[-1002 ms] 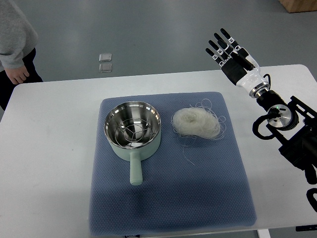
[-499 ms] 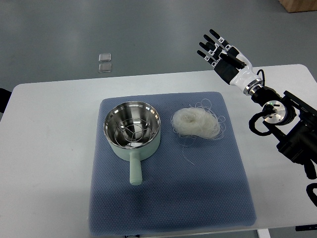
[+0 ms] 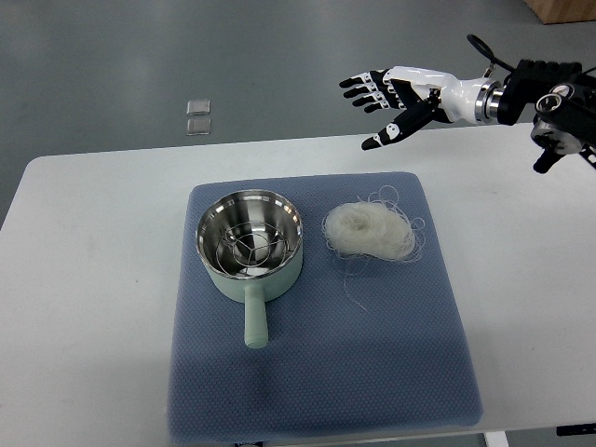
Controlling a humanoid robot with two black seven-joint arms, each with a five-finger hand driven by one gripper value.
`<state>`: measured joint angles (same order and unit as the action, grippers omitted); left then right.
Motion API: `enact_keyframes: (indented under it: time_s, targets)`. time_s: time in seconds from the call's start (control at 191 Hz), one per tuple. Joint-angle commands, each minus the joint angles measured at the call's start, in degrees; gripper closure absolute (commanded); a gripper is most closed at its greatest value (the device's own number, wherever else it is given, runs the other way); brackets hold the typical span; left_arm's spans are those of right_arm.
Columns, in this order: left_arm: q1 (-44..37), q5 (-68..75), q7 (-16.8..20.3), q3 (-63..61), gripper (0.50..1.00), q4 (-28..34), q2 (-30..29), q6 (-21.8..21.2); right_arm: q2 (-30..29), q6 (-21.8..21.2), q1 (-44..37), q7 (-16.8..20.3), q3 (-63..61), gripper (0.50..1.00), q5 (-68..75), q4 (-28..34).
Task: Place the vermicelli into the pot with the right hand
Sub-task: 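Move the right hand over the white vermicelli bundle, fingers open, then lower the right hand onto the vermicelli and close fingers around it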
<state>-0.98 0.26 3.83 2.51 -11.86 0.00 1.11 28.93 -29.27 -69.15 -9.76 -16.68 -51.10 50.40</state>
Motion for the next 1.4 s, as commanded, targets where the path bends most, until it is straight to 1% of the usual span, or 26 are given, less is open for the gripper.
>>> enact_keyframes:
  time_s: [0.0, 0.068, 0.136, 0.152, 0.173, 0.262, 0.362, 0.451, 0.504, 0.624, 0.724, 0.934, 1.181, 1.396]
  targets:
    - [0.0, 0.0, 0.0, 0.0, 0.5, 0.0, 0.0, 0.1, 2.7, -2.4, -7.8, 1.2, 8.8, 0.572, -4.7, 3.7]
    - [0.0, 0.0, 0.0, 0.0, 0.5, -0.4, 0.0, 0.1, 3.1, -2.7, -12.9, 2.8, 16.7, 0.57, -5.0, 4.9]
    - [0.0, 0.0, 0.0, 0.0, 0.5, -0.7, 0.0, 0.1, 3.0, -2.3, -15.6, 4.2, 21.6, 0.572, -5.1, 5.7]
    - [0.0, 0.0, -0.1, -0.1, 0.5, -0.7, 0.0, 0.1, 2.9, -2.2, -16.1, 5.0, 22.7, 0.572, -5.1, 5.9]
    - [0.0, 0.0, -0.1, -0.1, 0.5, -0.8, 0.0, 0.1, 2.9, -2.1, -16.3, 5.4, 23.1, 0.572, -5.0, 6.0]
    - [0.0, 0.0, -0.1, -0.1, 0.5, -0.8, 0.0, 0.1, 2.7, -1.1, -15.8, 9.3, 23.4, 0.572, -4.2, 6.5]
    - [0.0, 0.0, 0.0, 0.0, 0.5, -0.7, 0.0, 0.1, 2.5, 1.3, -13.8, 10.1, 23.3, 0.572, 0.7, 6.6]
    - [0.0, 0.0, 0.0, 0.0, 0.5, -0.6, 0.0, 0.1, 2.4, 2.4, -13.0, 10.3, 23.4, 0.572, 6.0, 7.4]
    - [0.0, 0.0, -0.1, 0.0, 0.5, -0.6, 0.0, 0.2, 2.3, 3.1, -12.7, 10.3, 23.4, 0.572, 6.3, 7.4]
    - [0.0, 0.0, 0.0, -0.1, 0.5, -0.6, 0.0, 0.1, 1.6, 6.2, -10.3, 10.3, 23.8, 0.572, 6.1, 7.4]
    - [0.0, 0.0, 0.0, -0.1, 0.5, -0.6, 0.0, 0.2, 1.3, 6.7, -8.7, 10.2, 23.9, 0.572, 5.8, 7.4]
    - [0.0, 0.0, -0.1, -0.1, 0.5, -0.5, 0.0, 0.1, -0.2, 9.7, -4.9, 9.8, 23.5, 0.572, 5.0, 7.2]
    - [0.0, 0.0, -0.1, 0.0, 0.5, -0.4, 0.0, 0.1, -2.1, 12.6, -2.2, 9.5, 23.4, 0.574, 3.1, 6.4]
    - [0.0, 0.0, -0.1, 0.0, 0.5, -0.4, 0.0, 0.2, -2.6, 14.3, 0.0, 9.4, 23.4, 0.574, 2.2, 6.3]
